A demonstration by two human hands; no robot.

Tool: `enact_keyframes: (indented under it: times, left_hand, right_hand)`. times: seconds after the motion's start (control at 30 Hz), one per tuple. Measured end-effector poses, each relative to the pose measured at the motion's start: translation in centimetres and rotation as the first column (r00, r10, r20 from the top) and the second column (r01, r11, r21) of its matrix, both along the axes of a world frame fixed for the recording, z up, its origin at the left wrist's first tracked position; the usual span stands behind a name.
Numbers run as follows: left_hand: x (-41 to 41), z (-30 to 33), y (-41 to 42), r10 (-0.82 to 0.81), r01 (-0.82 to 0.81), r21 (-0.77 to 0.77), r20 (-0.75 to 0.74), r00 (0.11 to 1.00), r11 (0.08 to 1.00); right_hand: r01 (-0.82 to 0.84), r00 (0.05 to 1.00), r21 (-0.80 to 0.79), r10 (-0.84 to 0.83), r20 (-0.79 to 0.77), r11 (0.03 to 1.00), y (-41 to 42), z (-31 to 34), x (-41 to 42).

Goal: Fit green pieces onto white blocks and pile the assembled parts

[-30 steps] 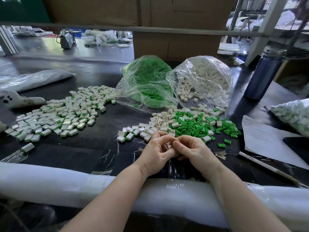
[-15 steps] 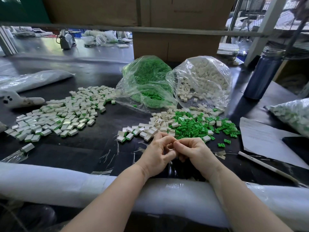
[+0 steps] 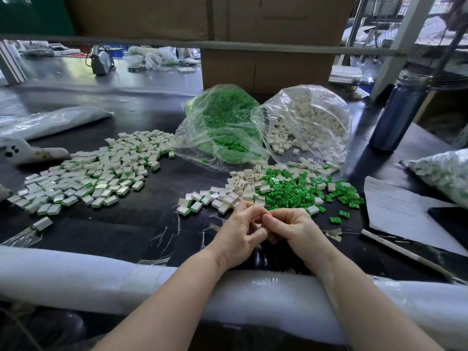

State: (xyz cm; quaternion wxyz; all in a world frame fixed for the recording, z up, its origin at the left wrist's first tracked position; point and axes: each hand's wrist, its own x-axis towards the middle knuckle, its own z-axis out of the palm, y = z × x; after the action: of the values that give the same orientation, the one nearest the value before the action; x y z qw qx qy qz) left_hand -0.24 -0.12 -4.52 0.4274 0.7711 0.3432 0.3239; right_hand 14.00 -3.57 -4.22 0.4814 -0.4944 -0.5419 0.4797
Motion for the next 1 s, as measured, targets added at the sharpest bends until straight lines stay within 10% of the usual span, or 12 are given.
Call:
enact_keyframes:
  times: [1.0]
  left_hand:
    - [0.00,0.32,-0.15,-0.019,0.019,-0.002,-0.044,0.999,1.000]
  right_hand:
    - [0.000,0.998,-0.011,-0.001,-0.062,1.000,-0.17,0.34,-0.08]
